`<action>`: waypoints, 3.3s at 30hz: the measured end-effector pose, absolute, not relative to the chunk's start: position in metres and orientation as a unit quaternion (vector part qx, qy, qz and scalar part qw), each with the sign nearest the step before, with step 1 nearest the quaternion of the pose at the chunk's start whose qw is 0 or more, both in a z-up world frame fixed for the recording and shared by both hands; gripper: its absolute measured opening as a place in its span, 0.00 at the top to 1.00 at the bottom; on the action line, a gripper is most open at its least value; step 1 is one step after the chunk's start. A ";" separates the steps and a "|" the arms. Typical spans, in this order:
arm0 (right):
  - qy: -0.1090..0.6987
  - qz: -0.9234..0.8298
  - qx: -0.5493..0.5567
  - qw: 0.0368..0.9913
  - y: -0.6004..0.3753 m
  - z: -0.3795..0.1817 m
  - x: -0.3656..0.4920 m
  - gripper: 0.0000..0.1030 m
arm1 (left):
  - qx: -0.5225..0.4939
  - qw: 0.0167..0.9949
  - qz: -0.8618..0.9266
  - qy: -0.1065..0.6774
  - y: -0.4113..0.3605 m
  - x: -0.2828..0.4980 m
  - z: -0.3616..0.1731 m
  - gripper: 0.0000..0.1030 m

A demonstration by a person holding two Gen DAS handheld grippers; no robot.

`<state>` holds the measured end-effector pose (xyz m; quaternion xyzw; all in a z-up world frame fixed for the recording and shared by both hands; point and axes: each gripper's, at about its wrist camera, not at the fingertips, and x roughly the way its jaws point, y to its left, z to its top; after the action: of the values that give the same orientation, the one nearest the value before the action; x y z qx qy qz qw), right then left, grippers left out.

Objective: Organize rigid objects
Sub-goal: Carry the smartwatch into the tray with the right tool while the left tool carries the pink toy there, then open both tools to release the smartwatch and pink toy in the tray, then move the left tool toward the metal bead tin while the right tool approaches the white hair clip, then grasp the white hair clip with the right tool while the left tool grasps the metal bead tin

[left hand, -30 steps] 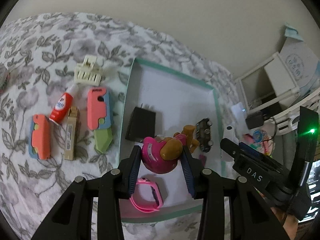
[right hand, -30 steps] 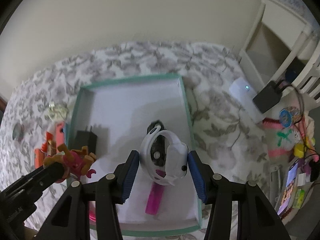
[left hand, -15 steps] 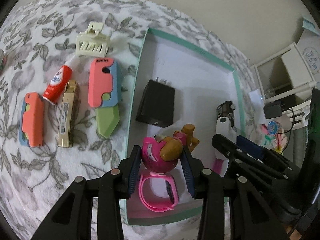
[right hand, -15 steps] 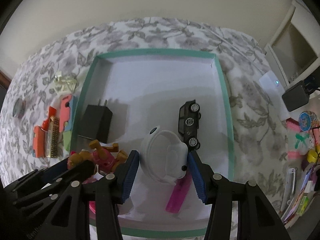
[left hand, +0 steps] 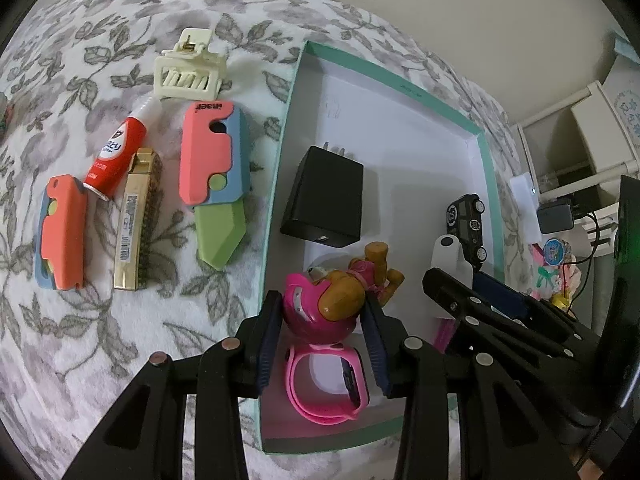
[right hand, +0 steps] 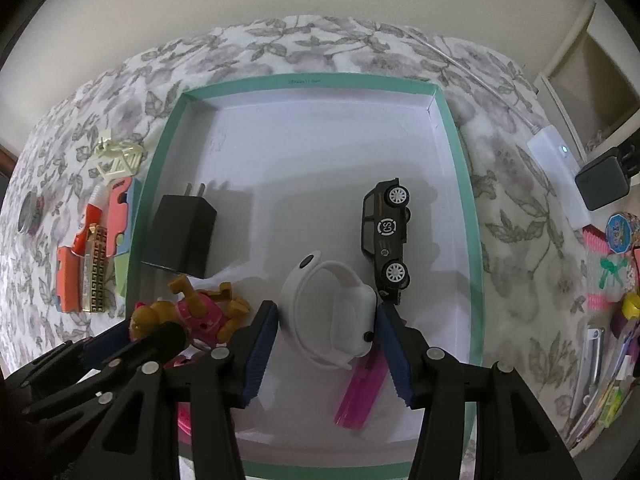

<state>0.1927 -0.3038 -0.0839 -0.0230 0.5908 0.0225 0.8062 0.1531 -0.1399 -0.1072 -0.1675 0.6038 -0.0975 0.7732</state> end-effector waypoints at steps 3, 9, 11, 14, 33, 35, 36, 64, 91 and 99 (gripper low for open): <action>0.588 0.023 -0.029 0.808 -0.301 -0.082 0.193 0.46 | -0.182 0.771 -0.102 0.602 -0.134 0.153 -0.103 0.60; 0.578 0.020 -0.048 0.815 -0.297 -0.071 0.193 0.37 | -0.185 0.775 -0.103 0.596 -0.128 0.152 -0.091 0.53; 0.571 0.019 -0.048 0.819 -0.297 -0.066 0.192 0.37 | -0.193 0.776 -0.107 0.591 -0.126 0.151 -0.087 0.53; 0.556 0.021 -0.040 0.830 -0.296 -0.052 0.190 0.37 | -0.196 0.783 -0.115 0.579 -0.121 0.150 -0.074 0.53; 0.471 0.008 -0.029 0.882 -0.302 0.009 0.176 0.20 | -0.135 0.847 -0.038 0.513 -0.092 0.147 -0.021 0.22; 0.465 0.008 -0.026 0.885 -0.303 0.011 0.175 0.17 | -0.130 0.852 -0.024 0.507 -0.088 0.147 -0.021 0.18; 0.461 0.007 -0.025 0.887 -0.303 0.012 0.175 0.12 | -0.127 0.853 -0.019 0.505 -0.087 0.147 -0.022 0.18; 0.444 0.042 -0.032 0.895 -0.277 0.014 0.174 0.00 | -0.146 0.876 0.056 0.457 -0.023 0.145 -0.007 0.04; 0.430 0.175 -0.073 0.883 -0.128 -0.021 0.175 0.00 | -0.188 0.861 0.186 0.435 0.180 0.134 -0.032 0.04; 0.459 0.163 -0.049 0.872 -0.115 -0.058 0.231 0.06 | -0.178 0.864 0.143 0.448 0.186 0.178 -0.055 0.04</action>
<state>0.2314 -0.1149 -0.0577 -0.0488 0.4593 0.1632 0.8718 0.1784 0.1856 -0.0554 -0.1781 0.4484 0.1426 0.8642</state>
